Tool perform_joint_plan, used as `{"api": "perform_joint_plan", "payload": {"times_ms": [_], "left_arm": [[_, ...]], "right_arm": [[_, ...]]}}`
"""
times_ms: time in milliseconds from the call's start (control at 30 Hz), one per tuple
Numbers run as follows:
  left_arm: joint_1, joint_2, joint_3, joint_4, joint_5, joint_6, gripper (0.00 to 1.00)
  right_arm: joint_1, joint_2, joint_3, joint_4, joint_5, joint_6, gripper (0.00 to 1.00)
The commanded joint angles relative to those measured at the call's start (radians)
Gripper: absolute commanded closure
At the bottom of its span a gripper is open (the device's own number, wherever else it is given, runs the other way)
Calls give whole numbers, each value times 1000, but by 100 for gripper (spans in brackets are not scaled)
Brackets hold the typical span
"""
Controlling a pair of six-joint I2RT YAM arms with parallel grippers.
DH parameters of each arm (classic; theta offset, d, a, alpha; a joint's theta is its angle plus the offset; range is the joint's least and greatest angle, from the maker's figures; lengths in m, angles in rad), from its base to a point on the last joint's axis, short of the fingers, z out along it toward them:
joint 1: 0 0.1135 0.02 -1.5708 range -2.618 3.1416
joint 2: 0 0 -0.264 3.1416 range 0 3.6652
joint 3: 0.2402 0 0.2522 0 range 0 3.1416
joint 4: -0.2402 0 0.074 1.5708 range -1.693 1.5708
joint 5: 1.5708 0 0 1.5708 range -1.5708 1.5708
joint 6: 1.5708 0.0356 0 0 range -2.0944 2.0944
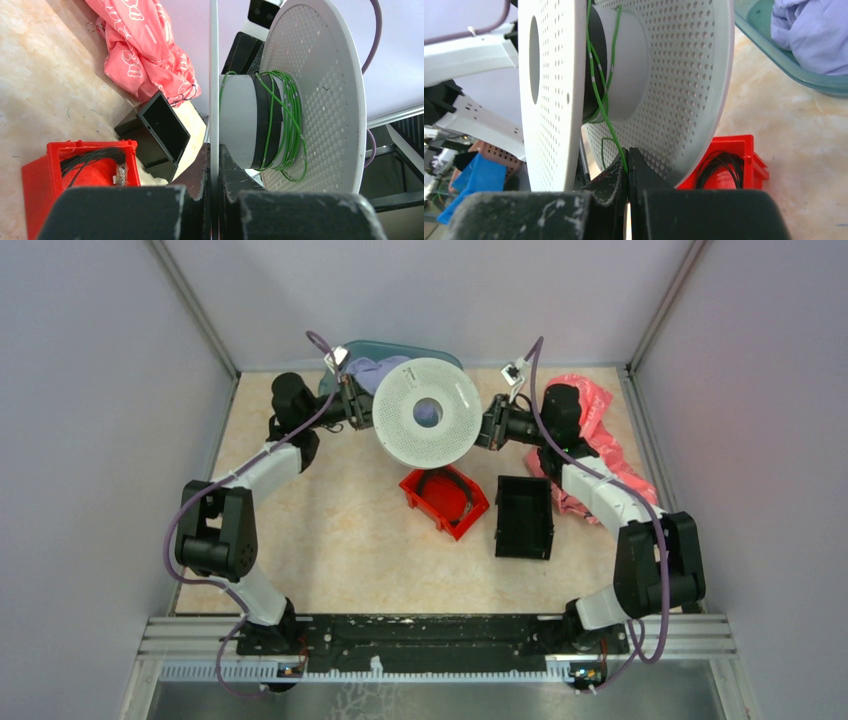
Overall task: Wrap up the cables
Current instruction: Wrap the cable around the cable reel.
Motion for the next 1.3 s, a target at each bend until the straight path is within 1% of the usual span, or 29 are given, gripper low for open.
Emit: {"api": "perform_joint_plan", "payload": {"times_ms": [0,100,300,633,1000,1167,1267], "left_arm": [[10,-12,10,109,7,-68,100],[13,-12,9,115,9,-72,100],[13,-20,12,71,9,-40,100],[11,-36,11,25,-5,-6,100],[12,-32,15,44,-7,-55,100],[11,-44,18,-40,-43,-1,100],[10,-50,6,-43,-57,-3,100]], "right_arm": [[-7,-30,69,-110,28,-151,100],[-8,-38,92,-170,57,-217,100],[-2,-45,109,-202,86,-235,100],[59,-41,141,-286,174,-305,100],[92,-55,179,-412,298,-456,100],[130,-56,187,-422,336,-449,100],[137,-50,179,-394,342,-405,100]]}}
